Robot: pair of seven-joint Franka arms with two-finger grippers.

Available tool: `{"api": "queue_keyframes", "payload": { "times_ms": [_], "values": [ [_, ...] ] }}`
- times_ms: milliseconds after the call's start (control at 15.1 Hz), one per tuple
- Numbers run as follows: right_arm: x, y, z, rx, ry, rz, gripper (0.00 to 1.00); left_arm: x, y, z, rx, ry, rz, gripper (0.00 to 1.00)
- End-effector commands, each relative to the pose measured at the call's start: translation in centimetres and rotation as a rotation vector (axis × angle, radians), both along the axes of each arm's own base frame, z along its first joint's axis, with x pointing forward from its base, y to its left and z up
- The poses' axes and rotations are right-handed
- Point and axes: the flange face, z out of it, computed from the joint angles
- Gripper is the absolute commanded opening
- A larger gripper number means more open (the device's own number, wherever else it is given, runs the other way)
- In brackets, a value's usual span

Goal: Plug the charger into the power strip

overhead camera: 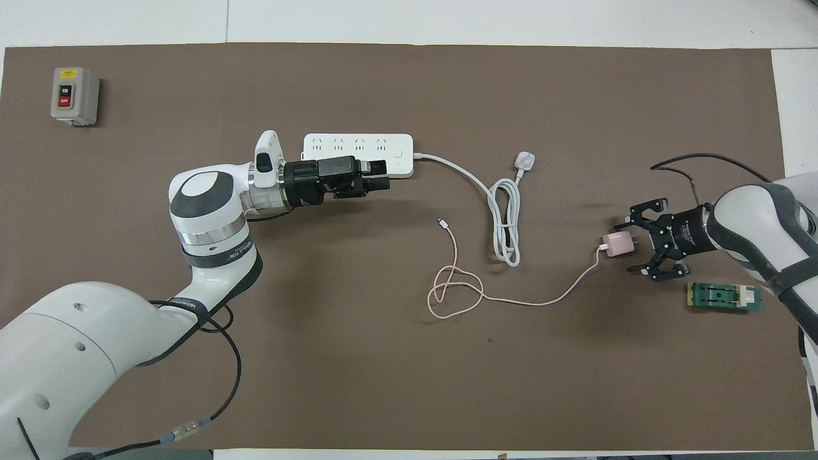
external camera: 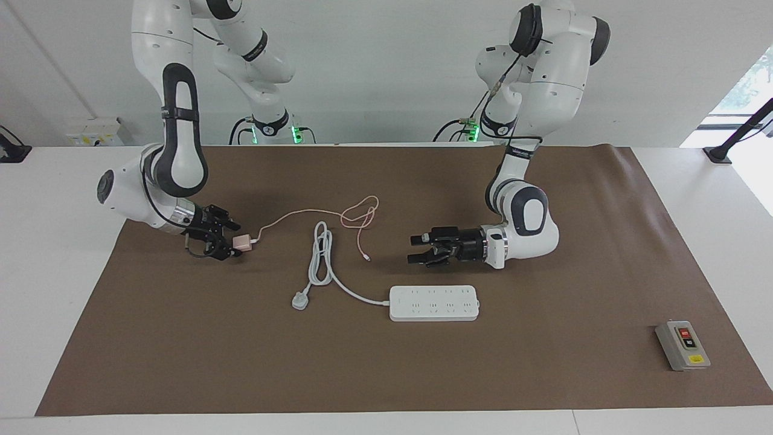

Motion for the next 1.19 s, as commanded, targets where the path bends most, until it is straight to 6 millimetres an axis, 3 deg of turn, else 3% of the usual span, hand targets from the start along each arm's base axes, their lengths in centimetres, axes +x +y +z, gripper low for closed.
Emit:
{"api": "queue_keyframes", "payload": {
  "times_ms": [0,330,727,1123],
  "values": [
    [0.2,0.3,0.2,0.015,-0.023,-0.002,0.16,-2.9,0.4,1.8,0.044,0.019,0.029,1.0],
    [2.3,3.7,3.6,0.065,0.015,-0.041,0.08,-5.1,1.4,2.3,0.06,0.024,0.028,1.0],
    [4.3,10.8,10.8,0.096,0.008,-0.135,0.08,-5.2,1.4,2.1,0.057,-0.018,0.024,1.0],
    [4.1,17.0,12.7,0.121,0.016,-0.127,0.0,-4.8,1.5,2.5,0.054,-0.028,0.025,1.0]
  ]
}}
